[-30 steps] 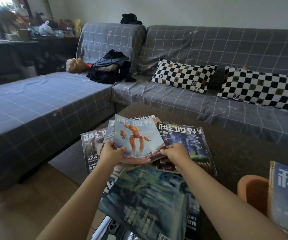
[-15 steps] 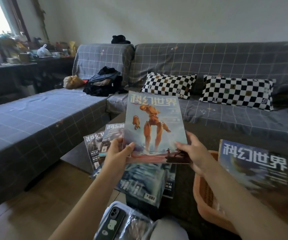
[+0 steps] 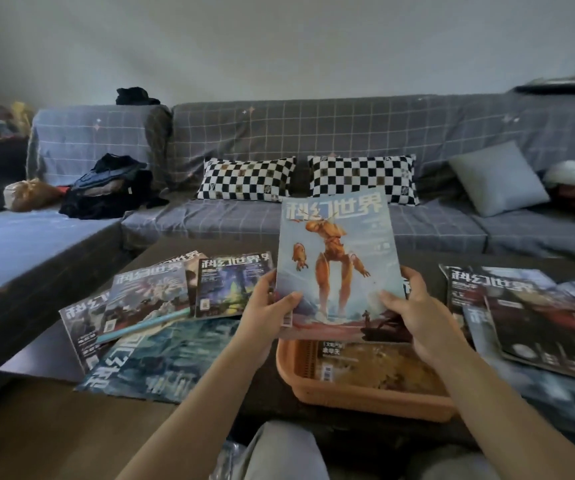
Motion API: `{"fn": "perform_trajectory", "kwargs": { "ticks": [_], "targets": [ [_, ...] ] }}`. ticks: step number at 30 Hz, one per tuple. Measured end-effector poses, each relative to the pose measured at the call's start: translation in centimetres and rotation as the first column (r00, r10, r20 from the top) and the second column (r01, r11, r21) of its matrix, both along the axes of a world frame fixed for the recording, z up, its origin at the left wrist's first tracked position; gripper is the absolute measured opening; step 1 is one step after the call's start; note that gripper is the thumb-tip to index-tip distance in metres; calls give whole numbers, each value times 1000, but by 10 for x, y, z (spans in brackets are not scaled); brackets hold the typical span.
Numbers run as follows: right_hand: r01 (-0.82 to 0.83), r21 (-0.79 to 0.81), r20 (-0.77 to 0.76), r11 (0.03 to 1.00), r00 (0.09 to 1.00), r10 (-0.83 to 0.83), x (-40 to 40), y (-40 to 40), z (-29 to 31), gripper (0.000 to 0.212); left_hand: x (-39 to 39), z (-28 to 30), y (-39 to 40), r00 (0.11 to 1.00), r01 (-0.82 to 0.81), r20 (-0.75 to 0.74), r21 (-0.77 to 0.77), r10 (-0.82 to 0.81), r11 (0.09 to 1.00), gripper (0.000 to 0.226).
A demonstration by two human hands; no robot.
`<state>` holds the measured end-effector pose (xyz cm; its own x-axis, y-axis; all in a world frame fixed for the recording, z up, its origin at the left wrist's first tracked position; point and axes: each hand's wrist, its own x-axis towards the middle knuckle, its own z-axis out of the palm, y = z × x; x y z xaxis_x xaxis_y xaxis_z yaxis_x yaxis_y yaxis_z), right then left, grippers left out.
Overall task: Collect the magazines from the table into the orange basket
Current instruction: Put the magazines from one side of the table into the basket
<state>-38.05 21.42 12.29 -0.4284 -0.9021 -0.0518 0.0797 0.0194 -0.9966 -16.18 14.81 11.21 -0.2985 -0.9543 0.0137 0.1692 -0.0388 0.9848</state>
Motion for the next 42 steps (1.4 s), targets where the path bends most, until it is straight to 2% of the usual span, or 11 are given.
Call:
{"fn": "perform_trajectory", "kwargs": {
  "ticks": [4, 9, 15, 18, 22, 26, 30, 34, 36, 39, 42],
  "targets": [
    [119, 93, -189, 989, 977, -100, -32, 16, -19, 51, -40, -19, 0, 986, 7, 168, -45, 0, 999, 46],
    [116, 153, -295, 981, 953, -67, -49, 27, -44, 51, -68, -42, 6, 909, 75, 418, -134, -12, 988, 29],
    [241, 328, -619, 914, 785, 15, -50, 25, -62, 36, -66, -51, 2, 646, 54, 748, -244, 153, 968, 13],
    [216, 420, -624, 881, 774, 107, -46, 23, -61, 12, -68, -53, 2, 592, 49, 782, -277, 195, 960, 10],
    [169, 418, -598, 893, 791, 130, -44, 24, -59, 7, -71, -56, 2, 542, 46, 808, -303, 231, 952, 27],
    [141, 481, -543, 865, 822, 168, -43, 17, -52, 8, -72, -56, 1, 544, -2, 808, -269, 227, 963, 12],
    [164, 539, -530, 826, 829, 181, -45, 15, -49, 18, -71, -56, 1, 521, 8, 830, -239, 200, 971, 16],
    [156, 515, -533, 843, 828, 172, -44, 20, -48, 3, -74, -53, -3, 446, 23, 867, -257, 220, 966, 15],
    [151, 521, -506, 840, 847, 162, -45, 19, -49, 5, -74, -49, -2, 392, 17, 895, -238, 212, 971, 13],
    [169, 491, -491, 855, 864, 111, -45, 21, -49, 19, -72, -51, -3, 454, 55, 862, -278, 224, 959, 22],
    [226, 263, -572, 938, 819, -37, -41, 21, -48, 49, -66, -46, -1, 535, 99, 818, -309, 211, 946, 27]
  ]
}}
